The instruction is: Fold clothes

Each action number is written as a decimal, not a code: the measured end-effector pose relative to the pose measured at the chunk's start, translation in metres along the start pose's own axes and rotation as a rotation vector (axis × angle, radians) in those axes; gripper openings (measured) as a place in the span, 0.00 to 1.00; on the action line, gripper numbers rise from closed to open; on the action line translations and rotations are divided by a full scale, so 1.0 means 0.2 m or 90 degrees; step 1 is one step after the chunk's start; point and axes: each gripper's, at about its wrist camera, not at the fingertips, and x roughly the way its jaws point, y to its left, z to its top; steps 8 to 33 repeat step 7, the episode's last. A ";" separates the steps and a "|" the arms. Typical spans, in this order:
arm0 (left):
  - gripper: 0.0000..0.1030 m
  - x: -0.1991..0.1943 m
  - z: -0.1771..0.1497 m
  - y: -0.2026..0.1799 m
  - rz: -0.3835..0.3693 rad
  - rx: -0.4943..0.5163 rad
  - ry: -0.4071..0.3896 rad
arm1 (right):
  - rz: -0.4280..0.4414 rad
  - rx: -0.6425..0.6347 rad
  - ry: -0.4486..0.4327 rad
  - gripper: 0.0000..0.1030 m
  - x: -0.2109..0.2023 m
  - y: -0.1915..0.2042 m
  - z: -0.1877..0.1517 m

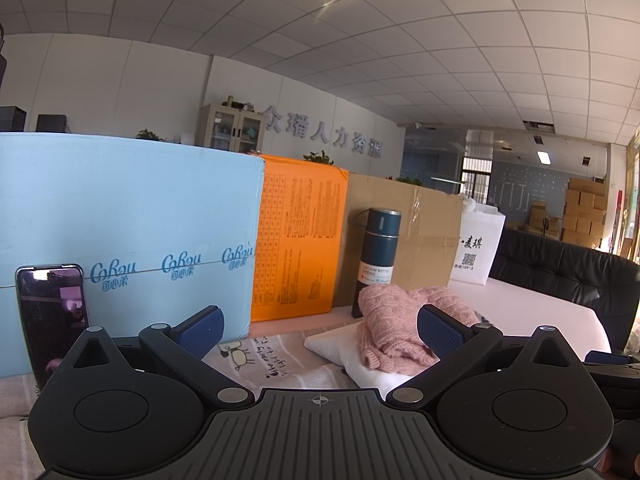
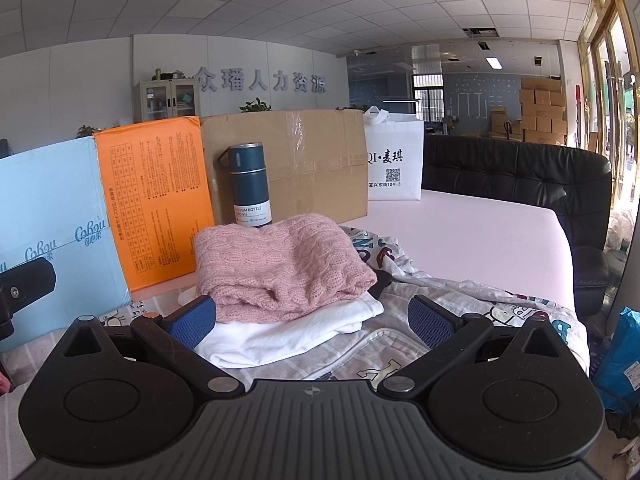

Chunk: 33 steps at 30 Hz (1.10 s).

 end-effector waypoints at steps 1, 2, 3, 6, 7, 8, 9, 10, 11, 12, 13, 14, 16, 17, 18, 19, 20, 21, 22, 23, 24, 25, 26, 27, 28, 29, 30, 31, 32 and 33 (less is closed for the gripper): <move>1.00 0.00 0.00 0.00 0.000 0.000 0.000 | 0.000 0.000 0.000 1.00 0.00 0.00 0.00; 1.00 0.00 0.00 0.00 -0.001 0.001 0.000 | 0.000 0.000 0.000 1.00 0.00 0.00 0.00; 1.00 0.00 0.00 0.00 -0.001 0.001 0.000 | 0.000 0.000 0.000 1.00 0.00 0.00 0.00; 1.00 0.00 0.00 0.00 -0.001 0.001 0.000 | 0.000 0.000 0.000 1.00 0.00 0.00 0.00; 1.00 0.00 0.00 0.00 0.000 0.001 0.000 | -0.001 0.001 0.000 1.00 0.00 0.00 0.00; 1.00 0.00 0.00 0.00 0.000 0.001 0.000 | -0.001 0.001 0.000 1.00 0.00 0.00 0.00; 1.00 0.00 0.00 0.00 0.000 0.001 0.000 | -0.001 0.001 0.000 1.00 0.00 0.00 0.00; 1.00 0.00 0.00 0.00 0.000 0.001 0.000 | -0.001 0.001 0.000 1.00 0.00 0.00 0.00; 1.00 0.00 0.00 0.00 0.000 0.001 0.000 | -0.001 0.001 0.000 1.00 0.00 0.00 0.00; 1.00 0.00 0.00 0.00 0.000 0.001 0.000 | -0.001 0.001 0.000 1.00 0.00 0.00 0.00; 1.00 0.00 0.00 0.00 0.000 0.001 0.000 | -0.001 0.001 0.000 1.00 0.00 0.00 0.00; 1.00 0.00 0.00 0.00 0.000 0.001 0.000 | -0.001 0.001 0.000 1.00 0.00 0.00 0.00; 1.00 0.00 0.00 0.00 0.000 0.001 0.000 | -0.001 0.001 0.000 1.00 0.00 0.00 0.00; 1.00 0.00 0.00 0.00 0.000 0.001 0.000 | -0.001 0.001 0.000 1.00 0.00 0.00 0.00; 1.00 0.00 0.00 0.00 0.000 0.001 0.000 | -0.001 0.001 0.000 1.00 0.00 0.00 0.00; 1.00 0.00 0.00 0.00 0.000 0.001 0.000 | -0.001 0.001 0.000 1.00 0.00 0.00 0.00; 1.00 0.00 0.00 0.00 0.000 0.001 0.000 | -0.001 0.001 0.000 1.00 0.00 0.00 0.00; 1.00 0.00 0.00 0.00 0.000 0.001 0.000 | -0.001 0.001 0.000 1.00 0.00 0.00 0.00; 1.00 0.00 0.00 0.00 0.000 0.001 0.000 | -0.001 0.001 0.000 1.00 0.00 0.00 0.00; 1.00 0.00 0.00 0.00 0.000 0.001 0.000 | -0.001 0.001 0.000 1.00 0.00 0.00 0.00; 1.00 0.00 0.00 0.00 0.000 0.001 0.000 | -0.001 0.001 0.000 1.00 0.00 0.00 0.00; 1.00 0.00 0.00 0.00 0.000 0.001 0.000 | -0.001 0.001 0.000 1.00 0.00 0.00 0.00; 1.00 0.00 0.00 0.00 0.000 0.001 0.000 | -0.001 0.001 0.000 1.00 0.00 0.00 0.00; 1.00 0.00 0.00 0.00 0.000 0.001 0.000 | -0.001 0.001 0.000 1.00 0.00 0.00 0.00; 1.00 0.00 0.00 0.00 0.000 0.001 0.000 | -0.001 0.001 0.000 1.00 0.00 0.00 0.00; 1.00 0.00 0.00 0.00 0.000 0.001 0.000 | -0.001 0.001 0.000 1.00 0.00 0.00 0.00; 1.00 0.00 0.00 0.00 0.000 0.001 0.000 | -0.001 0.001 0.000 1.00 0.00 0.00 0.00; 1.00 0.00 0.00 0.00 0.000 0.001 0.000 | -0.001 0.001 0.000 1.00 0.00 0.00 0.00; 1.00 0.00 0.00 0.00 0.000 0.001 0.000 | -0.001 0.001 0.000 1.00 0.00 0.00 0.00; 1.00 0.00 0.00 0.00 0.000 0.001 0.000 | -0.001 0.001 0.000 1.00 0.00 0.00 0.00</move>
